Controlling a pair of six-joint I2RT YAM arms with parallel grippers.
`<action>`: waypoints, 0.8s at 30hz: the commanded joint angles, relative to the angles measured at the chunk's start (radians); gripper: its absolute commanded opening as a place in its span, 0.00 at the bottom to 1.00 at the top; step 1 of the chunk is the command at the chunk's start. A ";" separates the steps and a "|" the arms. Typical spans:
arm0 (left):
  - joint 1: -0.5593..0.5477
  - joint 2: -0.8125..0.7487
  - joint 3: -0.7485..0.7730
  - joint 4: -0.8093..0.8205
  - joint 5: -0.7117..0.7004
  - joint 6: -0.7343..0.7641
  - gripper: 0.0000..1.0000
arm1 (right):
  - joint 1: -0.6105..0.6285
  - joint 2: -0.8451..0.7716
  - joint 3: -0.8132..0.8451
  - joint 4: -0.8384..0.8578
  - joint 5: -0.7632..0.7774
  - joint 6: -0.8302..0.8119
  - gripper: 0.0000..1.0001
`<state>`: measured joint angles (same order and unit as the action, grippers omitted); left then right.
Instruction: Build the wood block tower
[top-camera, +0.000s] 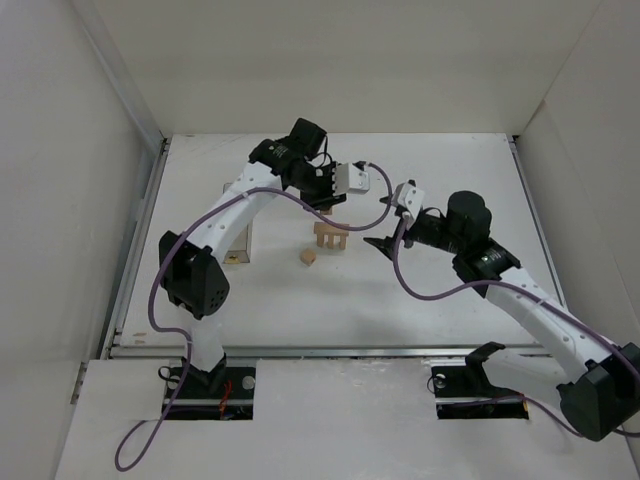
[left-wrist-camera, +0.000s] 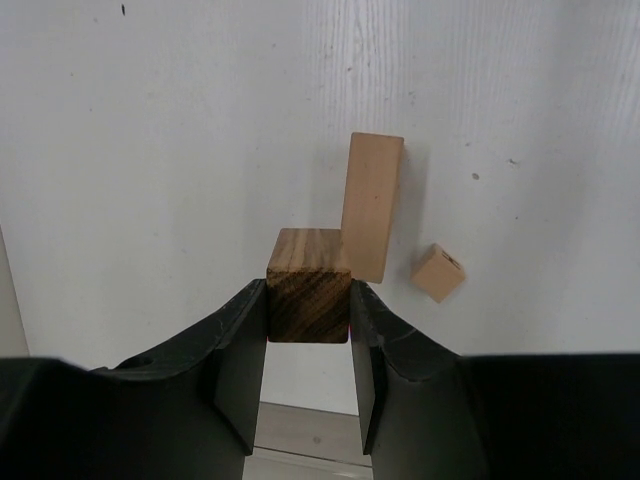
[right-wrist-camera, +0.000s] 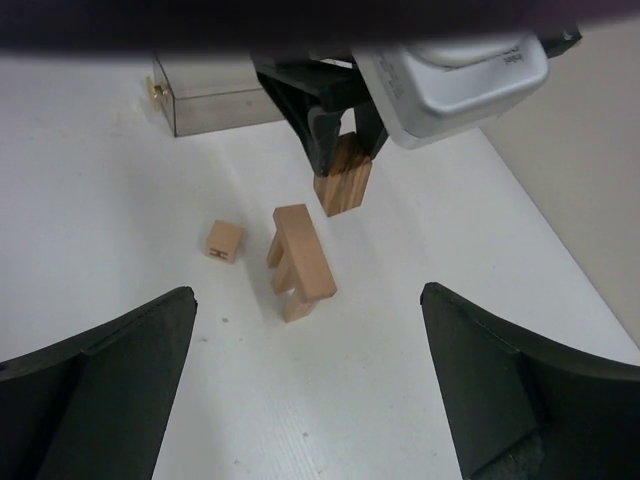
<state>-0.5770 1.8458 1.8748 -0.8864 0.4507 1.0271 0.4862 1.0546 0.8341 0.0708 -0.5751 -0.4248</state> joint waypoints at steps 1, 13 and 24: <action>-0.020 0.006 0.014 0.001 -0.037 0.011 0.00 | -0.007 -0.034 -0.019 -0.068 -0.002 -0.040 1.00; -0.030 0.081 0.034 -0.031 0.042 -0.028 0.00 | -0.008 -0.091 -0.059 -0.097 0.009 -0.049 1.00; -0.030 0.092 0.034 -0.042 0.052 -0.038 0.00 | -0.008 -0.110 -0.059 -0.097 0.020 -0.049 1.00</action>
<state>-0.6071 1.9549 1.8763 -0.9077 0.4637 0.9997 0.4847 0.9749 0.7708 -0.0418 -0.5564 -0.4614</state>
